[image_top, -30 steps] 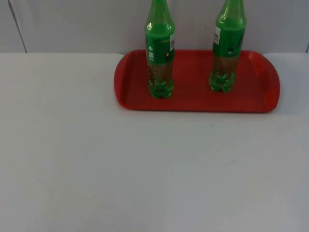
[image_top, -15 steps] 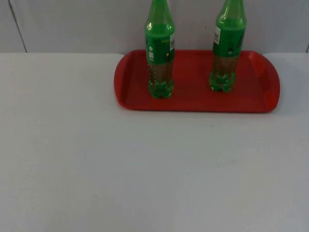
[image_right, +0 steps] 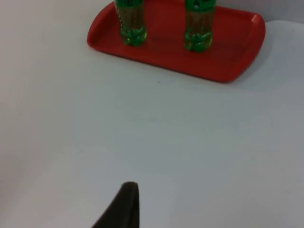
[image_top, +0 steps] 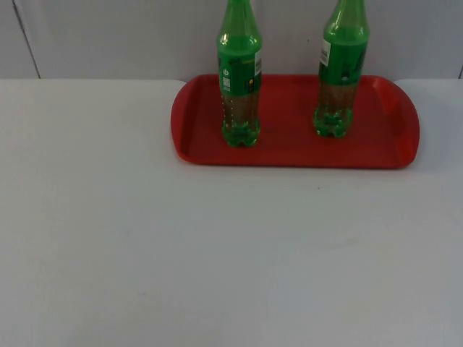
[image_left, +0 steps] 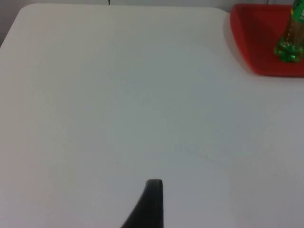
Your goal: Place the bottle upright on the tray.
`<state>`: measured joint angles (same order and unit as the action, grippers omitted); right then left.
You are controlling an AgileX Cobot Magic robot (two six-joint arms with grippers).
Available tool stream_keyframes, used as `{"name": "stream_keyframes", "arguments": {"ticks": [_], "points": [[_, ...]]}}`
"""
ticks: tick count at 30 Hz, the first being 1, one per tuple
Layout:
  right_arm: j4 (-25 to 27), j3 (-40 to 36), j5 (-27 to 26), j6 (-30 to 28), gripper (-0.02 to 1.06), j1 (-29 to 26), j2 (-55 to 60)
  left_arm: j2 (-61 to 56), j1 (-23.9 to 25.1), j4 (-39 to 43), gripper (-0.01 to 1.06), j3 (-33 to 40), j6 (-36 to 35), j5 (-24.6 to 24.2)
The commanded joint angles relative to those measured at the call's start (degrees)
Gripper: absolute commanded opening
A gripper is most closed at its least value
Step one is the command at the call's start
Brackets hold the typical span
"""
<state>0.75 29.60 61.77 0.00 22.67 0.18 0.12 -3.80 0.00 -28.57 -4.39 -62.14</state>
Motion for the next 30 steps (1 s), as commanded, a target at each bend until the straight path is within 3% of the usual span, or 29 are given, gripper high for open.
{"name": "stream_keyframes", "arguments": {"ticks": [1,25,30], "points": [[0.00,-0.09,0.09,-0.65,1.05,-0.09,-0.18,-0.12,-0.33,-0.64,0.85,0.25,-0.14,0.58],[-0.17,-0.09,0.09,-0.65,1.05,-0.31,-0.18,-0.12,-0.33,-0.64,0.85,0.25,-0.14,0.58],[-0.26,-0.09,0.09,-0.65,1.05,-5.12,-0.18,-0.12,-0.33,-0.64,0.85,0.25,-0.14,0.58]]}}
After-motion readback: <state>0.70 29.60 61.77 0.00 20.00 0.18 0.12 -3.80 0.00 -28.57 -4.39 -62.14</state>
